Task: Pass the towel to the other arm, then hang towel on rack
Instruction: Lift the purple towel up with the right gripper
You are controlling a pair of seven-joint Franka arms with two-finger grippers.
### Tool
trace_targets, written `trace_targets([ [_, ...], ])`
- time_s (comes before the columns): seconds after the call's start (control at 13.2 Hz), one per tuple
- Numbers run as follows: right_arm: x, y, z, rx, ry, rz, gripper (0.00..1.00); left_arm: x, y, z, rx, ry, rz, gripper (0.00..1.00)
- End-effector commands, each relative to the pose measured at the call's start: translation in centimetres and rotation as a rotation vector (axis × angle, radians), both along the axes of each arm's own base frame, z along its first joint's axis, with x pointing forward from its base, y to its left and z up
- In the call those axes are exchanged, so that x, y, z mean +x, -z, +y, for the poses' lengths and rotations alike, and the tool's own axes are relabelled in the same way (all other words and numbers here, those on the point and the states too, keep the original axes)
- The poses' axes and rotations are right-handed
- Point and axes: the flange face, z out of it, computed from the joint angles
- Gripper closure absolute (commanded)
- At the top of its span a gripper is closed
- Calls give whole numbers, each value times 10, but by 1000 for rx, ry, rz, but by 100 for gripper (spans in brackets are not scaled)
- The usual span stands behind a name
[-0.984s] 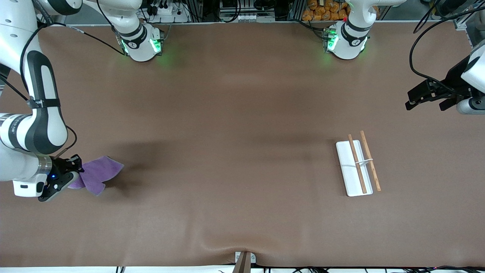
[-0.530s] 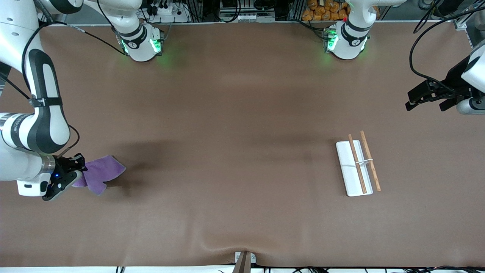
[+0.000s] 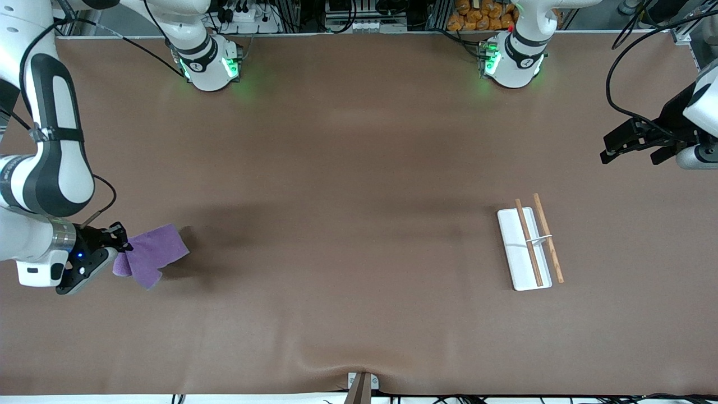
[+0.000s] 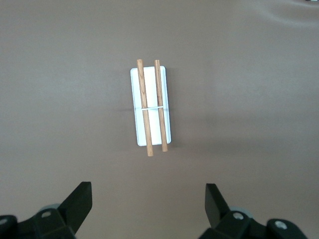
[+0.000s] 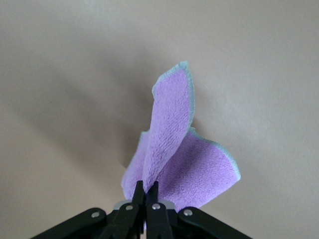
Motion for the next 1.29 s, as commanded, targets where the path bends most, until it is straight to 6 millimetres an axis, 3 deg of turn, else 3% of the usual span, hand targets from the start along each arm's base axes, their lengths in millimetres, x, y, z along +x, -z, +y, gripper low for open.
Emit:
trace_targets([
  [0.0, -9, -29, 31, 8, 60, 16, 100, 2, -4, -2, -18, -6, -10, 0],
  [0.23, -17, -53, 72, -9, 147, 30, 100, 3, -4, -2, -18, -7, -16, 0],
  [0.76, -38, -99, 191, -25, 419, 51, 100, 7, 0, -2, -19, -7, -16, 0],
  [0.98, -50, -114, 249, 2, 543, 74, 100, 15, 11, -8, -29, -30, -11, 0],
  [1.21, -59, -130, 287, 38, 610, 82, 100, 21, 22, -18, -30, -46, -4, 0],
])
